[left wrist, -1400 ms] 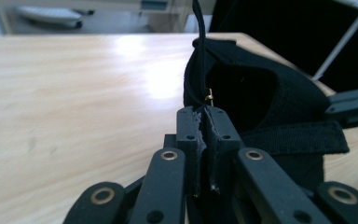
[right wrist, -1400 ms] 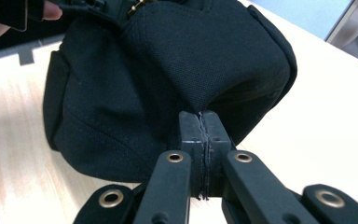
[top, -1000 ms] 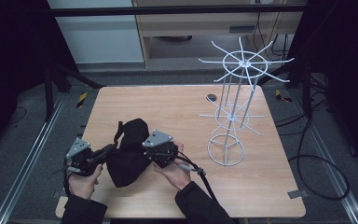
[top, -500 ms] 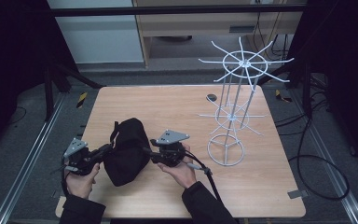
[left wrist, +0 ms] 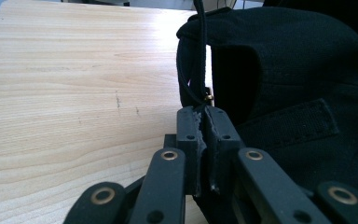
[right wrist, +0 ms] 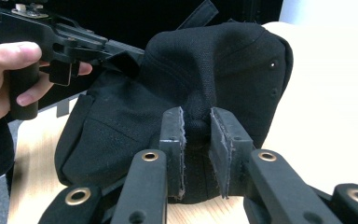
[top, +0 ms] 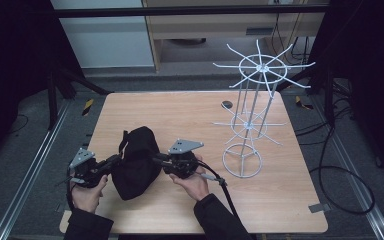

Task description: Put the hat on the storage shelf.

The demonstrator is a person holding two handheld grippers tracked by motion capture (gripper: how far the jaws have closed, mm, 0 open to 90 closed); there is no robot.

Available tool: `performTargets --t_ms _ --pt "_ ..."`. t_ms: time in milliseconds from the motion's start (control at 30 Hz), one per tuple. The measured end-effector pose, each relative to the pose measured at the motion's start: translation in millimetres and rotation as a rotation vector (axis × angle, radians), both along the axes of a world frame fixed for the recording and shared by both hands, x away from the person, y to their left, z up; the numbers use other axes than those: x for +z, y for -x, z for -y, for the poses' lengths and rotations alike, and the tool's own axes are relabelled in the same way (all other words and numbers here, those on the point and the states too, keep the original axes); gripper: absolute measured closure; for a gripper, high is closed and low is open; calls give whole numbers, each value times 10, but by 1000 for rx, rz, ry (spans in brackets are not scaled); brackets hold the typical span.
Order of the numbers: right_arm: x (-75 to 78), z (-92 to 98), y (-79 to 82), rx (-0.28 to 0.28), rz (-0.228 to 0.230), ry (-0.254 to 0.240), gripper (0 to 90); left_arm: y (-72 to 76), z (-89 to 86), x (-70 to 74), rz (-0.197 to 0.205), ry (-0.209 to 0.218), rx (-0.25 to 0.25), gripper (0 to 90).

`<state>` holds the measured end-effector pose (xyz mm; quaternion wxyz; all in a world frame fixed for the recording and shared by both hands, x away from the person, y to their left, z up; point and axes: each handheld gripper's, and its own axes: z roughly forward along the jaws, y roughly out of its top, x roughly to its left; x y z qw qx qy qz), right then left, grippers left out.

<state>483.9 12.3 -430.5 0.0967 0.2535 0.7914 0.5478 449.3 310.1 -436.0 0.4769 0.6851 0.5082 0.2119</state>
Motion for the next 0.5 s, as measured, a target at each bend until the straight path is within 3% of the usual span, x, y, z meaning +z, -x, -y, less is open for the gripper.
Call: performTargets --t_ms 167,233,300,367,400,500 --pt "62 36 34 -1 20 -7 754 6 12 16 10 25 -14 844" --pt "199 103 81 -2 37 9 754 4 70 11 7 40 -39 841" --pt "241 116 95 -3 46 18 754 3 106 3 7 38 -47 837" --pt "354 137 132 -9 60 51 754 -5 205 -27 5 6 -55 832" --pt "403 133 149 -22 62 98 754 -22 277 -74 -13 -27 -57 826" --pt "390 117 145 -38 58 138 753 -40 321 -122 -32 -56 -55 788"
